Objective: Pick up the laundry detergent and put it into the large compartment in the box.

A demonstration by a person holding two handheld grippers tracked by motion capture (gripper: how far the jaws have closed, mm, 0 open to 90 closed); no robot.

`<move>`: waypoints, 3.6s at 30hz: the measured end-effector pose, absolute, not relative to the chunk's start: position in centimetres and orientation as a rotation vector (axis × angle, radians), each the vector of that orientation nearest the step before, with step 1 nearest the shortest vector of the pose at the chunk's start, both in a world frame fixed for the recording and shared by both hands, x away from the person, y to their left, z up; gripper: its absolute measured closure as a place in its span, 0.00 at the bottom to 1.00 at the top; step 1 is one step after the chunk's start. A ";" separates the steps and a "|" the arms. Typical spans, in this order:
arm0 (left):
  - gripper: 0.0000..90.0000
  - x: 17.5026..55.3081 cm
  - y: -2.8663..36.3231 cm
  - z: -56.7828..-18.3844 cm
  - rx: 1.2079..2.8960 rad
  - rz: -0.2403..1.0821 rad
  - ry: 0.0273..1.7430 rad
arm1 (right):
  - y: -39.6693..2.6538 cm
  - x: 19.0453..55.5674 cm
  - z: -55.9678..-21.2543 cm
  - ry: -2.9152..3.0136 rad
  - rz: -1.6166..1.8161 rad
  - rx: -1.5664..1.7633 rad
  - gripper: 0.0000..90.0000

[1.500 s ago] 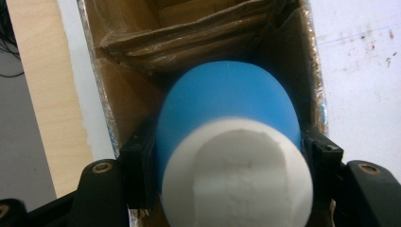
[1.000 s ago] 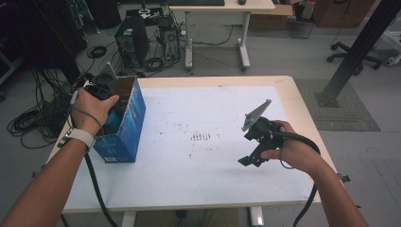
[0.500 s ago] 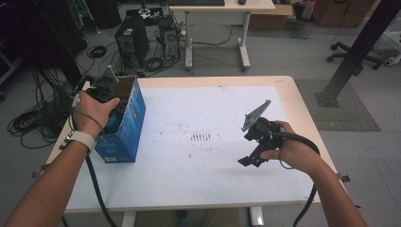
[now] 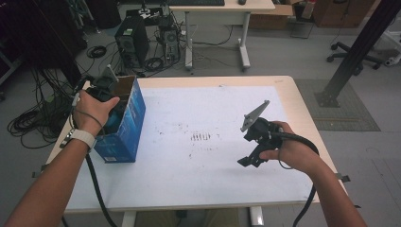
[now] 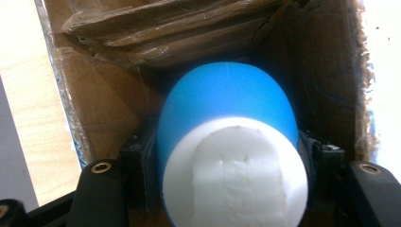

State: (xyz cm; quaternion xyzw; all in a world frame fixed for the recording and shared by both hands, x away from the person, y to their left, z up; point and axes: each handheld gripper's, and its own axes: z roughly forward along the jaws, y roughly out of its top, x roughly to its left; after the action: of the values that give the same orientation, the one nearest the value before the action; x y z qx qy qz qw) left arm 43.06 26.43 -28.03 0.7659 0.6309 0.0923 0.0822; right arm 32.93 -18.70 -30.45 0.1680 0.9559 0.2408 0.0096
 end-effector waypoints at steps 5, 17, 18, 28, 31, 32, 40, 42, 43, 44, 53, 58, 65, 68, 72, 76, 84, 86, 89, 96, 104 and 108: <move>0.41 43.1 26.6 -28.1 2.286 0.269 1.877 | -18.7 32.9 -30.6 2.990 0.750 0.531 0.11; 0.35 43.3 26.8 -28.3 2.275 0.266 1.876 | -18.8 33.0 -30.8 2.993 0.746 0.533 0.11; 0.35 43.3 26.8 -28.3 2.278 0.263 1.875 | -18.8 33.0 -30.8 2.993 0.750 0.535 0.11; 0.31 43.3 27.1 -28.2 2.267 0.261 1.878 | -18.9 32.9 -30.8 2.991 0.750 0.537 0.11; 0.30 43.2 27.1 -28.2 2.268 0.262 1.869 | -18.8 32.9 -30.8 2.992 0.751 0.534 0.11; 0.29 43.2 27.0 -28.2 2.270 0.260 1.866 | -18.8 32.9 -30.8 2.993 0.746 0.533 0.11; 0.26 43.1 26.9 -28.2 2.275 0.273 1.855 | -18.6 32.9 -30.8 2.993 0.750 0.529 0.11; 0.25 43.1 26.9 -28.2 2.276 0.271 1.851 | -18.7 32.8 -30.7 2.992 0.748 0.528 0.11; 0.25 43.1 27.0 -28.2 2.276 0.272 1.850 | -18.7 32.8 -30.7 2.992 0.749 0.530 0.11; 0.25 43.1 27.0 -28.1 2.274 0.272 1.850 | -18.7 32.8 -30.7 2.991 0.752 0.530 0.11; 0.25 42.9 27.1 -27.9 2.262 0.269 1.834 | -18.7 32.6 -30.6 2.988 0.752 0.528 0.11; 0.25 42.7 27.2 -27.6 2.259 0.267 1.820 | -18.7 32.5 -30.6 2.988 0.752 0.527 0.11; 0.23 42.5 27.3 -27.1 2.263 0.273 1.797 | -18.7 32.4 -30.4 2.984 0.759 0.522 0.11; 0.20 42.5 27.3 -27.0 2.261 0.262 1.794 | -18.7 32.3 -30.4 2.983 0.756 0.525 0.11; 0.20 42.4 27.3 -26.9 2.256 0.263 1.790 | -18.7 32.2 -30.3 2.981 0.757 0.524 0.11; 0.19 42.3 27.3 -26.5 2.275 0.258 1.767 | -18.9 32.2 -30.2 2.977 0.757 0.521 0.11; 0.14 42.0 27.1 -25.6 2.281 0.261 1.745 | -18.7 32.1 -30.0 2.976 0.754 0.519 0.11; 0.14 41.8 26.9 -25.3 2.288 0.274 1.731 | -18.7 32.0 -29.9 2.977 0.755 0.518 0.11; 0.13 41.7 26.8 -24.7 2.295 0.289 1.718 | -18.7 32.0 -29.8 2.973 0.757 0.513 0.11; 0.13 41.5 26.7 -23.6 2.302 0.293 1.690 | -18.8 31.9 -29.7 2.970 0.758 0.515 0.11; 0.13 41.2 26.6 -22.2 2.312 0.309 1.654 | -18.8 31.9 -29.6 2.970 0.756 0.514 0.11; 0.13 41.1 26.3 -21.5 2.323 0.321 1.624 | -18.7 31.9 -29.6 2.969 0.759 0.512 0.11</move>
State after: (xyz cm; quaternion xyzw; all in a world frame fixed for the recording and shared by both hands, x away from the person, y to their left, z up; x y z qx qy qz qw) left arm 41.07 26.34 -21.52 0.8058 0.5635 0.1113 0.1441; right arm 31.92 -18.73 -29.57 0.1646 0.9555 0.2442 0.0172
